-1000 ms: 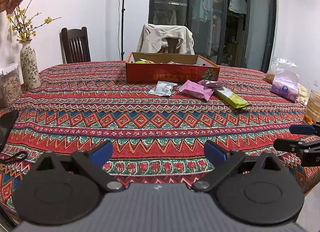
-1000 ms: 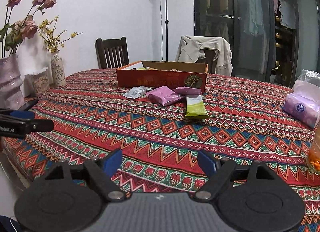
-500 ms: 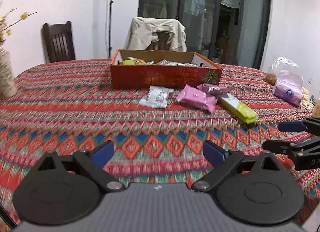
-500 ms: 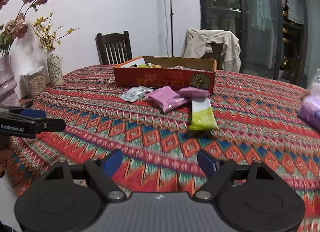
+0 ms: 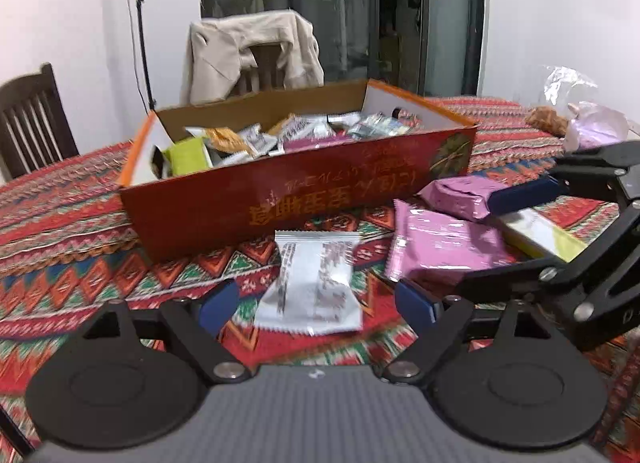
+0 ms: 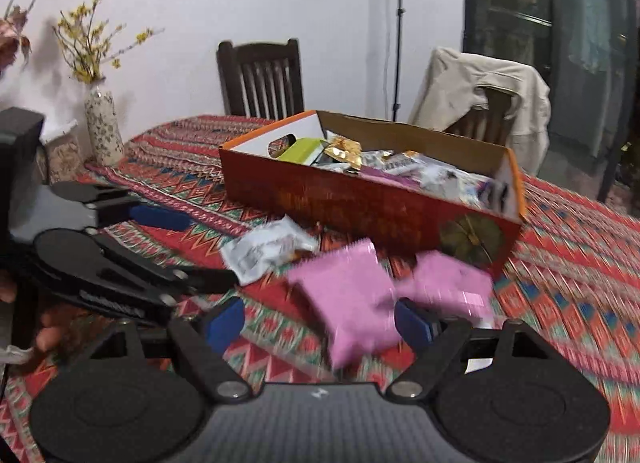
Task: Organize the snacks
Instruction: 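Grasp a white packet with the left gripper while the right grasps a pink packet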
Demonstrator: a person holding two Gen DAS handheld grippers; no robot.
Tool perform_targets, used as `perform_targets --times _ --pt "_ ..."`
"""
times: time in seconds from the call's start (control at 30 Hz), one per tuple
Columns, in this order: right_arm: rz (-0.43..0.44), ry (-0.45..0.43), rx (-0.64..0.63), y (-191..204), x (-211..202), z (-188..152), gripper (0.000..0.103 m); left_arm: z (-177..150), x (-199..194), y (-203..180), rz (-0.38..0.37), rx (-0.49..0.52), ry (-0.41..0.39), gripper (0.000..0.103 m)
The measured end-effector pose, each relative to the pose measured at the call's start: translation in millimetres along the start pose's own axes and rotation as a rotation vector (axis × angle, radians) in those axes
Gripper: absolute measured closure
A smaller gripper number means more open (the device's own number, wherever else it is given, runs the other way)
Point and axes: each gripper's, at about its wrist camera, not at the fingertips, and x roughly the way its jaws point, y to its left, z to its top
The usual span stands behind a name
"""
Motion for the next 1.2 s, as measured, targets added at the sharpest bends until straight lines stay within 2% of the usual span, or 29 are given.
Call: perform_targets --times 0.1,0.13,0.23,0.37,0.43,0.5,0.63,0.8,0.97,1.2 --pt "0.002 0.039 -0.044 -4.7 28.2 11.6 0.021 2.7 17.7 5.4 -0.022 0.005 0.013 0.020" --pt "0.003 0.051 -0.054 -6.1 35.2 13.7 0.022 2.2 21.5 7.1 -0.029 0.002 0.016 0.026" --pt "0.023 0.091 -0.055 -13.3 52.6 14.5 0.021 1.1 24.2 9.3 -0.032 0.003 0.002 0.054" --pt "0.061 0.096 -0.021 -18.3 60.1 9.9 0.023 2.7 11.6 3.9 0.010 0.028 -0.032 0.060" --pt "0.053 0.100 -0.006 -17.2 57.3 8.8 0.039 5.7 0.4 1.1 0.032 0.022 -0.036 0.060" --pt "0.056 0.102 0.010 -15.7 50.0 5.9 0.043 7.2 -19.0 -1.1 0.044 -0.001 -0.047 0.060" --pt "0.022 0.060 0.020 -4.3 17.2 -7.5 0.044 -4.1 -69.4 -9.5 0.063 -0.055 -0.083 0.060" --pt "0.036 -0.033 0.124 9.0 -46.4 -37.4 0.044 -39.9 -130.8 -33.2 0.083 -0.151 -0.121 0.060" --pt "0.013 -0.079 0.167 26.9 -103.6 -71.2 0.044 -72.9 -172.2 -58.7 0.062 -0.258 -0.111 0.060" --pt "-0.014 -0.100 0.163 49.7 -167.7 -118.2 0.044 -98.2 -210.4 -88.2 0.098 -0.246 -0.112 0.060"
